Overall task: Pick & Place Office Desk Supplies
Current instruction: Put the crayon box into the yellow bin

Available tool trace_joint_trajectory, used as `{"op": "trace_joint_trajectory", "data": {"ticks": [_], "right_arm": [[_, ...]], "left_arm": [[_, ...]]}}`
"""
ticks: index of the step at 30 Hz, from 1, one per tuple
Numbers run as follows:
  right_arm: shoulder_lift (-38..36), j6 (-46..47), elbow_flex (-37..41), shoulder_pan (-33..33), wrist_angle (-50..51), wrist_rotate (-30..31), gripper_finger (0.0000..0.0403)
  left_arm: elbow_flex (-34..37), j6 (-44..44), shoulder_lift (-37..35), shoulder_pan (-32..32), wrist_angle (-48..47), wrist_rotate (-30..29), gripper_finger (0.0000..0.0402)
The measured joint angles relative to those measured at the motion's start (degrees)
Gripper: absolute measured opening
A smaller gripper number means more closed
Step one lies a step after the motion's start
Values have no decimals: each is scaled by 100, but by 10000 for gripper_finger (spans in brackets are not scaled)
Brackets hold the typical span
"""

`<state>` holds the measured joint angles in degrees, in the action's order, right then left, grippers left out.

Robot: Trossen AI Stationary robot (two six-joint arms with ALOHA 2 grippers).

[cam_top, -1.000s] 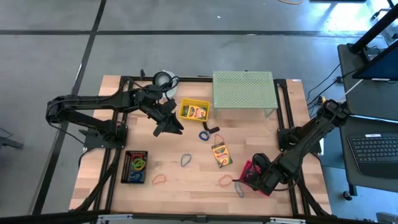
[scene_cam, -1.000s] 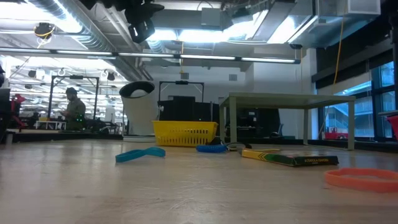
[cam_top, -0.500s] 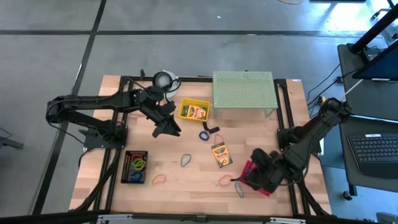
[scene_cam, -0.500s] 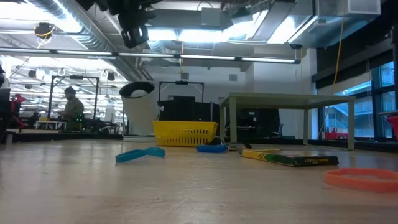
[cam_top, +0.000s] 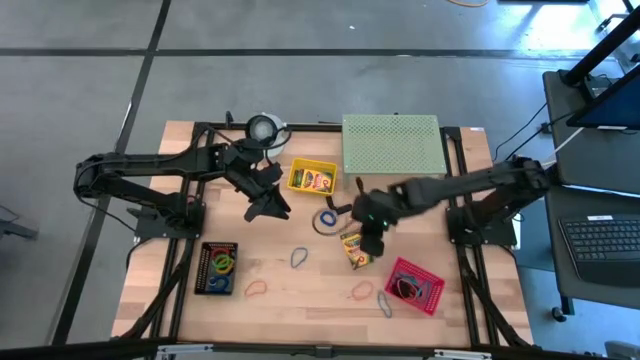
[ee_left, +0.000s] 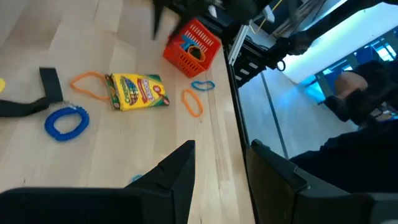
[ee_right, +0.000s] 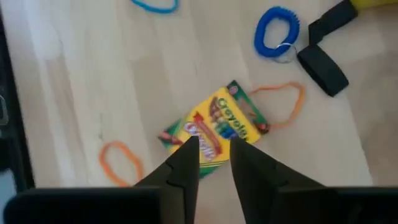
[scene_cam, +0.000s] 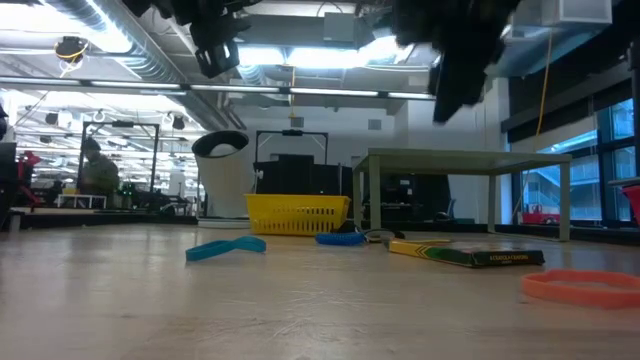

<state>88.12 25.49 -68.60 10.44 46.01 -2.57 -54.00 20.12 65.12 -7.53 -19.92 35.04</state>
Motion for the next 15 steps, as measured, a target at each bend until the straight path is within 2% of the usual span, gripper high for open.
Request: {"op": "trace_joint_trajectory", "data": {"ticks": [3,6,15], "right_arm": [[383,-678,0,-481,-82,-640,83],[797,-1167,0,-714,-114,-947,78],[1551,-1952,2,-746,-452,-891,65]], "left_arm": [[-2,0,-23,0,-141,5,139],[-6,-96,-88,0,-318,8,139],[-2,-226,-461,0,-937,-2,139]]}}
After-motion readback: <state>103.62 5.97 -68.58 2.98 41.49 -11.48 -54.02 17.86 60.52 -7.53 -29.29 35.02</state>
